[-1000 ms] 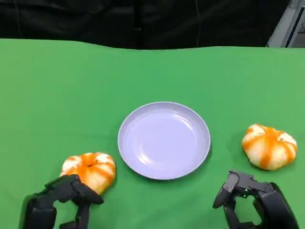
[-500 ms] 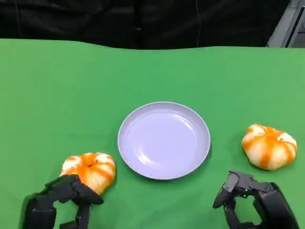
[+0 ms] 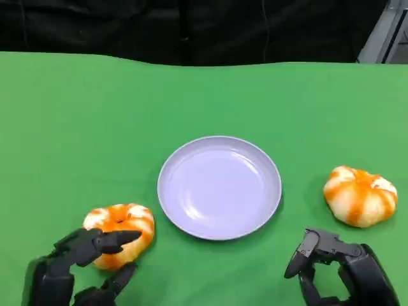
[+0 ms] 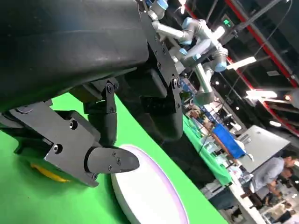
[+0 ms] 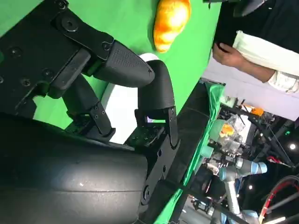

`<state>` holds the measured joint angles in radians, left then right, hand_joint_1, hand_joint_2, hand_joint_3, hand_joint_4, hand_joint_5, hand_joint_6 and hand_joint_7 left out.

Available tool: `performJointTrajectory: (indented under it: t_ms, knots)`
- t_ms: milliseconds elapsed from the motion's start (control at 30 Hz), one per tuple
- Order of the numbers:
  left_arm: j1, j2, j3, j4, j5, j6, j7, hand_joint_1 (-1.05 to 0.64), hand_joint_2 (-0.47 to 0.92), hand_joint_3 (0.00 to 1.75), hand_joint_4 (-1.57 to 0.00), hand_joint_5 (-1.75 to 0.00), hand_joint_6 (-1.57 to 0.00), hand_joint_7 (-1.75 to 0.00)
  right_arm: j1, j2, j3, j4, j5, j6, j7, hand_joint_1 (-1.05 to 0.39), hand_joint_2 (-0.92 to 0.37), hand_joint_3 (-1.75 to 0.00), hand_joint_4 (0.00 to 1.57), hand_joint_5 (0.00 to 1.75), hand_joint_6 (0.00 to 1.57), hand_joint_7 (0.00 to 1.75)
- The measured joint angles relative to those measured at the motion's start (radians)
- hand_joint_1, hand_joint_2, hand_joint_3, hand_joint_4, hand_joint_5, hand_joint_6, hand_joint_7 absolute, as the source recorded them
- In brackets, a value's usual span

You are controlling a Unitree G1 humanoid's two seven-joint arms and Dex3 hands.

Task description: Grasp the bread from the table and place it into the plate.

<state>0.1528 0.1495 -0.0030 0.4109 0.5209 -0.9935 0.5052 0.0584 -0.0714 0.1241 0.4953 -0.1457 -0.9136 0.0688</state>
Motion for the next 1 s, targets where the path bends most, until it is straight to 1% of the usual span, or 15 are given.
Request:
performJointTrajectory:
  t_ms: [67, 133, 233, 333, 433, 467, 500, 567, 633, 700, 833, 1000]
  knots:
    - [0.009, -0.002, 0.004, -0.020, 0.023, 0.020, 0.005, -0.21, 0.85, 0.11, -0.62, -0.56, -0.72, -0.06, 0.000, 0.000, 0.000, 0.000, 0.000, 0.000, 0.000, -0.55, -0.32, -1.46, 0.90, 1.75, 0.82, 1.50]
    - [0.022, -0.001, 0.007, -0.054, 0.077, 0.051, 0.022, -0.25, 0.87, 0.07, -0.55, -0.49, -0.65, -0.01, 0.000, 0.001, 0.000, 0.000, 0.001, 0.000, 0.001, -0.54, -0.32, -1.45, 0.89, 1.75, 0.82, 1.49]
    - [0.035, 0.006, 0.008, -0.117, 0.140, 0.107, 0.030, -0.32, 0.89, 0.04, -0.50, -0.43, -0.60, 0.00, 0.000, 0.001, 0.001, 0.000, 0.004, 0.000, 0.003, -0.55, -0.33, -1.44, 0.89, 1.75, 0.82, 1.49]
    - [0.059, 0.013, 0.008, -0.183, 0.183, 0.182, 0.032, -0.33, 0.89, 0.03, -0.49, -0.41, -0.59, 0.00, 0.000, 0.003, 0.002, 0.000, 0.004, 0.000, 0.003, -0.55, -0.33, -1.44, 0.89, 1.75, 0.82, 1.49]
    - [0.069, 0.016, 0.003, -0.205, 0.192, 0.216, 0.032, -0.34, 0.90, 0.02, -0.49, -0.39, -0.58, 0.00, 0.000, 0.004, 0.002, 0.000, 0.004, 0.000, 0.003, -0.55, -0.33, -1.44, 0.89, 1.75, 0.82, 1.49]
    - [0.071, 0.018, 0.001, -0.208, 0.192, 0.221, 0.032, -0.41, 0.89, 0.02, -0.42, -0.35, -0.50, 0.00, 0.000, 0.005, 0.002, 0.000, 0.004, 0.000, 0.003, -0.55, -0.33, -1.44, 0.89, 1.75, 0.83, 1.49]
    - [0.081, 0.020, 0.000, -0.237, 0.204, 0.258, 0.020, -0.44, 0.89, 0.01, -0.40, -0.33, -0.47, 0.00, 0.000, 0.005, 0.002, 0.000, 0.003, 0.000, 0.003, -0.55, -0.33, -1.44, 0.89, 1.75, 0.83, 1.49]
    - [0.107, 0.022, -0.003, -0.328, 0.242, 0.375, -0.037, -0.47, 0.88, 0.01, -0.38, -0.30, -0.43, 0.00, 0.001, 0.005, 0.002, -0.001, 0.000, 0.000, 0.001, -0.55, -0.33, -1.45, 0.90, 1.75, 0.83, 1.49]
    - [0.125, 0.024, -0.008, -0.417, 0.282, 0.486, -0.098, -0.48, 0.88, 0.00, -0.39, -0.25, -0.40, 0.00, 0.002, 0.005, 0.001, -0.005, -0.003, 0.001, -0.001, -0.55, -0.33, -1.45, 0.90, 1.75, 0.83, 1.49]
    - [0.138, 0.027, -0.019, -0.482, 0.310, 0.568, -0.147, -0.49, 0.88, 0.00, -0.40, -0.22, -0.39, 0.00, 0.003, 0.005, 0.001, -0.007, -0.006, 0.001, -0.003, -0.55, -0.33, -1.46, 0.90, 1.75, 0.82, 1.49]
    - [0.140, 0.041, -0.053, -0.558, 0.357, 0.683, -0.223, -0.52, 0.90, 0.01, -0.39, -0.18, -0.33, 0.00, 0.005, 0.005, 0.002, -0.008, -0.006, 0.005, -0.004, -0.55, -0.32, -1.46, 0.90, 1.75, 0.82, 1.49]
    - [0.119, 0.064, -0.099, -0.597, 0.438, 0.818, -0.314, -0.54, 0.89, 0.00, -0.41, -0.16, -0.33, 0.00, 0.006, 0.005, 0.002, -0.008, -0.005, 0.010, -0.004, -0.54, -0.32, -1.46, 0.89, 1.75, 0.82, 1.49]
